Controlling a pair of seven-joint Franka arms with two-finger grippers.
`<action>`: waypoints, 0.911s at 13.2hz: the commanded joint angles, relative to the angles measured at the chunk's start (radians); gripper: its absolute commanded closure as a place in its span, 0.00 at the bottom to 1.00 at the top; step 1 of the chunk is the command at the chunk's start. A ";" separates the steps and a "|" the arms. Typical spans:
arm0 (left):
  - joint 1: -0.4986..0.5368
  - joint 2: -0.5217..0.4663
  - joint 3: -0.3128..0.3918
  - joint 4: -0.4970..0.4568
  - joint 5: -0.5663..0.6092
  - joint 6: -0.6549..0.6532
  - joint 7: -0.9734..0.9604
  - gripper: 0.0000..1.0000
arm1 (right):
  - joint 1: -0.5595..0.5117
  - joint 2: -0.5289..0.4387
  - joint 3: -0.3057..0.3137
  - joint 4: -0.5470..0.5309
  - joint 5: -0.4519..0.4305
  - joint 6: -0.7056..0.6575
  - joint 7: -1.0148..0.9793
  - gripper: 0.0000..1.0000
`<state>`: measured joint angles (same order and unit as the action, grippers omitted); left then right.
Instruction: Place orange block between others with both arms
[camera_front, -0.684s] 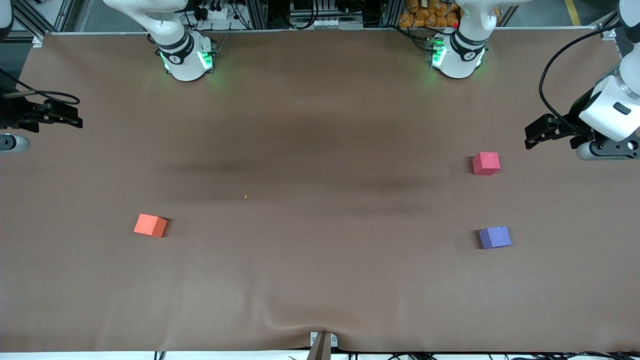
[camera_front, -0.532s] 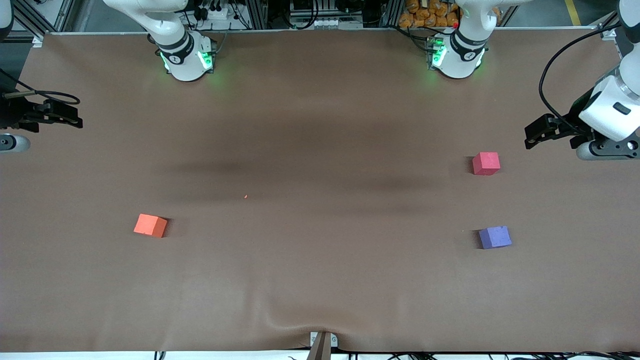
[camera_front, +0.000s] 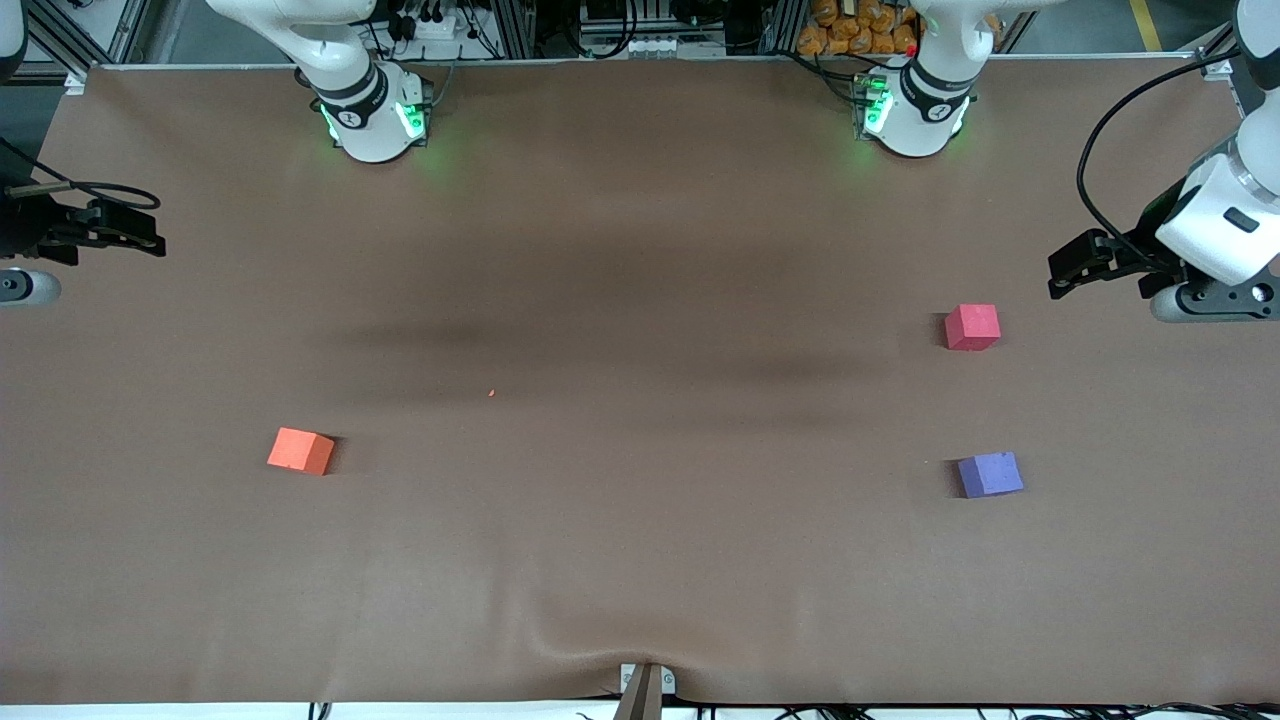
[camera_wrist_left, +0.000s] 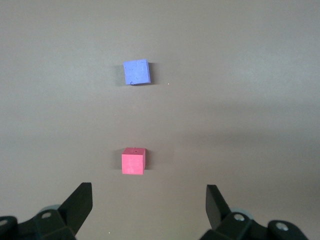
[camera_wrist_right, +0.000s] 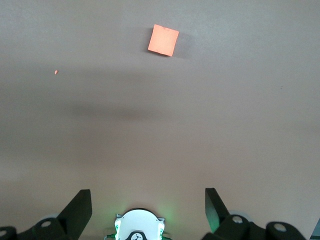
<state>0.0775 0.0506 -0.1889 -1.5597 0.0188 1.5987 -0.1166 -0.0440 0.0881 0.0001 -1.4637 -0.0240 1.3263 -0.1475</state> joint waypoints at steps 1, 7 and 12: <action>0.030 -0.003 -0.007 0.004 0.017 -0.019 0.020 0.00 | 0.000 0.007 -0.003 0.009 0.009 -0.001 -0.007 0.00; 0.031 -0.020 -0.017 -0.020 0.012 -0.019 0.008 0.00 | 0.006 0.022 -0.005 0.008 0.009 0.001 -0.007 0.00; 0.031 -0.020 -0.017 -0.028 0.012 -0.019 0.012 0.00 | 0.006 0.050 -0.005 0.008 0.010 0.004 -0.007 0.00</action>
<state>0.1009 0.0513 -0.1975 -1.5750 0.0188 1.5888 -0.1122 -0.0433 0.1229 -0.0009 -1.4639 -0.0240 1.3275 -0.1475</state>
